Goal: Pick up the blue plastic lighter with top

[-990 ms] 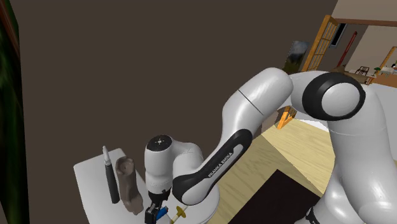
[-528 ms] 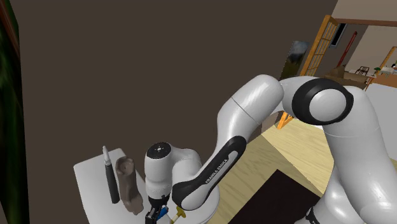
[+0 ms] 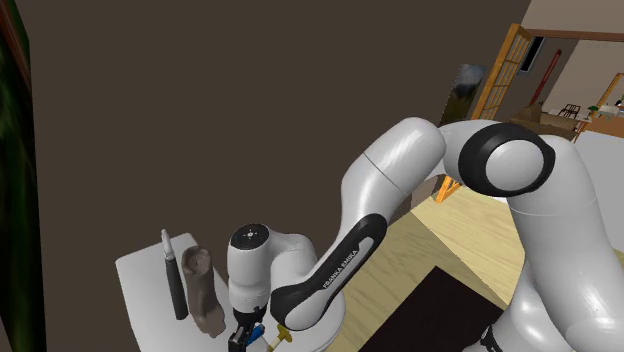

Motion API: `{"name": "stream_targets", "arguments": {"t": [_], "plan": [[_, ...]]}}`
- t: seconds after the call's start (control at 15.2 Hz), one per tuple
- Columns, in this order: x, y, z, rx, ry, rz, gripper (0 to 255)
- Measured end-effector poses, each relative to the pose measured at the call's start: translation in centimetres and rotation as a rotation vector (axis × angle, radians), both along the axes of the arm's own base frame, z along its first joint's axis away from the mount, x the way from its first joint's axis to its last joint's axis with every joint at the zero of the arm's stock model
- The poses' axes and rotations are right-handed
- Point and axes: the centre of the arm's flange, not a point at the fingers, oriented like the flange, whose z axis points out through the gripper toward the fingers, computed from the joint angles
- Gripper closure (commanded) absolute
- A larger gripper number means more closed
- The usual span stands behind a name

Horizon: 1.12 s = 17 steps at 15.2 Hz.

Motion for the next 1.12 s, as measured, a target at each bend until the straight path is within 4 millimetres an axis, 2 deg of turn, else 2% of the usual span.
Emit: {"name": "stream_targets", "arguments": {"t": [0.4, 1.12], "plan": [[0.0, 0.0, 1.9, -0.001, 0.001, -0.001, 255], [-0.1, 0.1, 7.7, -0.001, 0.0, -0.001, 255]]}}
